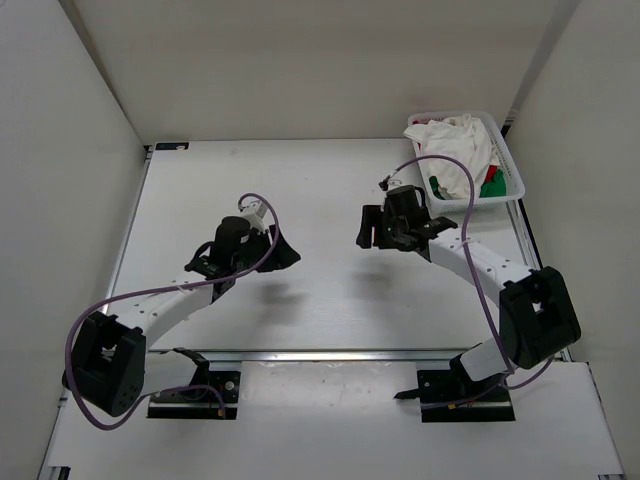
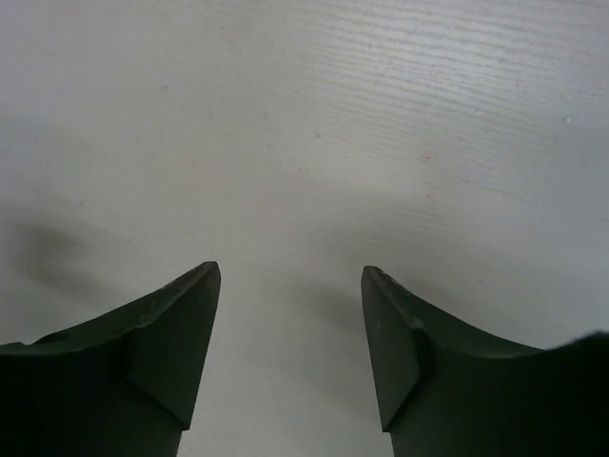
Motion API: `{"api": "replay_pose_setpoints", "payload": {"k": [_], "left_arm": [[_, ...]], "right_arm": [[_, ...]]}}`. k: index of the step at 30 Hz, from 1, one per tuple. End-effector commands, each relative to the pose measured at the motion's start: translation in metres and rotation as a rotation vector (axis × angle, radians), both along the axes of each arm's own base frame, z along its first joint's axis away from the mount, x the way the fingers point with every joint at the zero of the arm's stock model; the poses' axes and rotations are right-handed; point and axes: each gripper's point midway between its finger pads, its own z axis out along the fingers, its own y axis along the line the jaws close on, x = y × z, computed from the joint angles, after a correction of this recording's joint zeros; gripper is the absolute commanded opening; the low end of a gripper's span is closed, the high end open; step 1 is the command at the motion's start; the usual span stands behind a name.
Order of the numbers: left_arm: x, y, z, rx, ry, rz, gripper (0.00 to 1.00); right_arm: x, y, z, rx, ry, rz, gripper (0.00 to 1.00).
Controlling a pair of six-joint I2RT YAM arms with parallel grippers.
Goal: Fold and stack the t-shirts
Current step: Grab crumpled tshirt from bin with the right arm
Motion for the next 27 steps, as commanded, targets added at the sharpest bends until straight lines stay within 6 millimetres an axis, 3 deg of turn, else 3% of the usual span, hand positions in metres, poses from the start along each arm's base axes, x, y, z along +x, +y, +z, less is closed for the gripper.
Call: {"api": "replay_pose_setpoints", "payload": {"k": [1,4,6,7,8,9,10,13,14,15,16,18,19,20,22,23,24,27], "left_arm": [[-0.001,-0.006,0.013,-0.006,-0.041,-0.034,0.64],[-0.003,-0.013,0.022,-0.036,-0.09,-0.059,0.55],[-0.005,-0.018,0.022,-0.01,-0.105,-0.063,0.46],[-0.007,-0.023,0.02,-0.008,-0.097,-0.066,0.42],[-0.009,-0.029,0.019,-0.021,-0.093,-0.085,0.31],[-0.013,-0.034,0.017,-0.023,-0.084,-0.1,0.26],[-0.017,-0.04,0.014,-0.029,-0.069,-0.116,0.15],[-0.028,-0.055,0.006,-0.003,-0.064,-0.137,0.01],[-0.034,-0.061,0.004,-0.003,-0.059,-0.149,0.0],[-0.033,-0.061,0.001,-0.004,-0.055,-0.142,0.0],[-0.038,-0.066,0.001,-0.014,-0.057,-0.16,0.0],[-0.04,-0.069,0.0,-0.025,-0.058,-0.175,0.0],[-0.041,-0.067,-0.003,-0.021,-0.055,-0.177,0.0],[-0.042,-0.066,-0.007,-0.024,-0.044,-0.177,0.04],[-0.044,-0.064,-0.009,-0.045,-0.037,-0.188,0.21],[-0.044,-0.061,-0.011,-0.057,-0.036,-0.188,0.25],[-0.044,-0.059,-0.013,-0.058,-0.032,-0.184,0.3],[-0.043,-0.055,-0.017,-0.043,-0.03,-0.173,0.37]], "right_arm": [[0.005,0.008,0.015,0.032,-0.055,0.011,0.57],[0.012,0.013,0.02,0.022,-0.051,0.018,0.46],[0.018,0.016,0.022,0.027,-0.049,0.018,0.28],[0.022,0.022,0.027,0.05,-0.06,0.029,0.13],[0.032,0.02,0.029,0.055,-0.067,0.007,0.02],[0.038,0.022,0.036,0.072,-0.08,0.009,0.0],[0.049,0.021,0.043,0.078,-0.092,0.003,0.0],[0.091,0.001,0.064,0.053,-0.145,-0.072,0.0],[0.105,-0.02,0.059,0.031,-0.134,-0.124,0.01],[0.127,-0.043,0.079,0.027,-0.184,-0.181,0.0],[0.14,-0.055,0.085,0.014,-0.187,-0.215,0.0],[0.169,-0.108,0.093,-0.015,-0.197,-0.324,0.0],[0.185,-0.125,0.1,-0.037,-0.21,-0.37,0.0],[0.2,-0.145,0.102,-0.055,-0.204,-0.405,0.0],[0.221,-0.189,0.106,-0.111,-0.213,-0.503,0.0],[0.227,-0.198,0.09,-0.125,-0.17,-0.513,0.0],[0.24,-0.215,0.111,-0.119,-0.214,-0.542,0.0],[0.262,-0.25,0.102,-0.145,-0.178,-0.585,0.1]]}}
